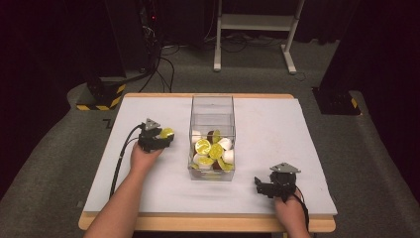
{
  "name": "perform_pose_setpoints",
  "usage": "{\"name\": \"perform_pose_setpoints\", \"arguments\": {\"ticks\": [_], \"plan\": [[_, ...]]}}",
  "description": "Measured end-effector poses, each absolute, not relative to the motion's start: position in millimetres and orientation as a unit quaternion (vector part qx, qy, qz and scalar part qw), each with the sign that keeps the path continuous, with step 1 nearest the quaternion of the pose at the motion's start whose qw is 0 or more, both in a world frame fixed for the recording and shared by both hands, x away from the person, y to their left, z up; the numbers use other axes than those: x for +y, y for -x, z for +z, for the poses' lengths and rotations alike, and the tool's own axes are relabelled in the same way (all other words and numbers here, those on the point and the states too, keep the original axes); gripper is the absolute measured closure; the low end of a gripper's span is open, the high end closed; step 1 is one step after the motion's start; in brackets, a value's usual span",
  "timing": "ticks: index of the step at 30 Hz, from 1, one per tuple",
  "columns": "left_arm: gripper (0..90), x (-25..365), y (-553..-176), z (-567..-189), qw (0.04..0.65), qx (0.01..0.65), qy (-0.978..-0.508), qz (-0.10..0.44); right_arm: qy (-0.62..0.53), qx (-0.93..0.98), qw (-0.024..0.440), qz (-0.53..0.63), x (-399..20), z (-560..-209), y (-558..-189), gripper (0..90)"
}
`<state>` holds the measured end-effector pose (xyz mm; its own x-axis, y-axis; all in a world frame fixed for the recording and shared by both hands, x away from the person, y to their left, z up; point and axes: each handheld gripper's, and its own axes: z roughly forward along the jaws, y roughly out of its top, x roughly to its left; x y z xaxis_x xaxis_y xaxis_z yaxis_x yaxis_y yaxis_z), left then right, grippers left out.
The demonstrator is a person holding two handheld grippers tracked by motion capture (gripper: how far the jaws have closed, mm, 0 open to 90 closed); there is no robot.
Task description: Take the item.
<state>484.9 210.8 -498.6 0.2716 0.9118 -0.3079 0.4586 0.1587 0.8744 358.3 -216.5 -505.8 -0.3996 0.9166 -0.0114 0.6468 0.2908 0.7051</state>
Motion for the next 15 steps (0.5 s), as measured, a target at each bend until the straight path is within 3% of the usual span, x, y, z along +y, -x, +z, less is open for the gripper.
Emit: {"name": "perform_pose_setpoints", "arguments": {"ticks": [7,15], "plan": [[24.6,209.9,-478.1,-489.4,0.519,0.562,-0.61,0.208,-0.505,0.774,0.213,0.316,-216.4,-505.8,-358.3,8.6],[25.7,212.1,-462.8,-477.7,0.535,0.565,-0.599,0.189,-0.505,0.775,0.213,0.316,-216.4,-505.8,-358.3,8.6]]}}
